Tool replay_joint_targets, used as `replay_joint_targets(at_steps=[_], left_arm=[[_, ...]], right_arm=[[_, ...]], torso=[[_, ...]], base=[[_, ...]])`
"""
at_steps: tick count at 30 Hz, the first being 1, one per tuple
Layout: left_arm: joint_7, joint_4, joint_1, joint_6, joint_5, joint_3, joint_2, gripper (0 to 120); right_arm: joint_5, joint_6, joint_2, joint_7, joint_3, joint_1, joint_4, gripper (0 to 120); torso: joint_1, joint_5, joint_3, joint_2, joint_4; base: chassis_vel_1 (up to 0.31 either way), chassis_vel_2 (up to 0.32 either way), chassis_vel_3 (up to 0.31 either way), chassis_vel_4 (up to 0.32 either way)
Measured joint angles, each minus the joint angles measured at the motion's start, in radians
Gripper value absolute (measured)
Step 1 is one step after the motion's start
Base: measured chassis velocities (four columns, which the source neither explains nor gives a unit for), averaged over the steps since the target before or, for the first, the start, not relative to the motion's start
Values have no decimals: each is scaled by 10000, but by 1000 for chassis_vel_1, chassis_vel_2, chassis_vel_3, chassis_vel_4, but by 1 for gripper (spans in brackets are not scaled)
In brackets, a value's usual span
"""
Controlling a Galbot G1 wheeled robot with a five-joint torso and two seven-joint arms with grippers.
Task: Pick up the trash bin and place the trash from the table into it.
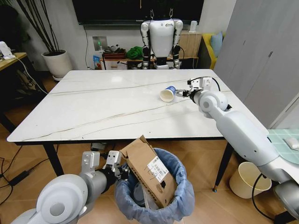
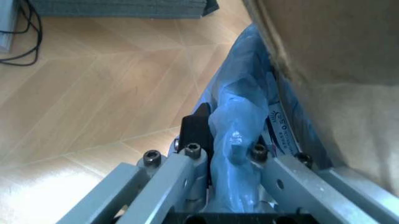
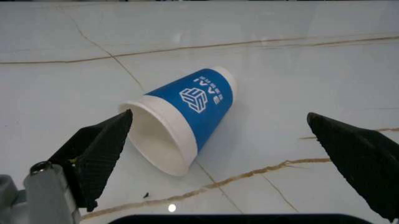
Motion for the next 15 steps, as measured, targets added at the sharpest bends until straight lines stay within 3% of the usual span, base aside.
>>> replay_joint_targets(at_steps=[15], left_arm=[[4, -38, -80, 0, -147, -172, -157, 3]], right_arm=[[-547, -147, 766, -283, -666, 268, -936, 97]], torso=[[0, 1, 0, 0, 0]], base=[[0, 0, 0, 0]])
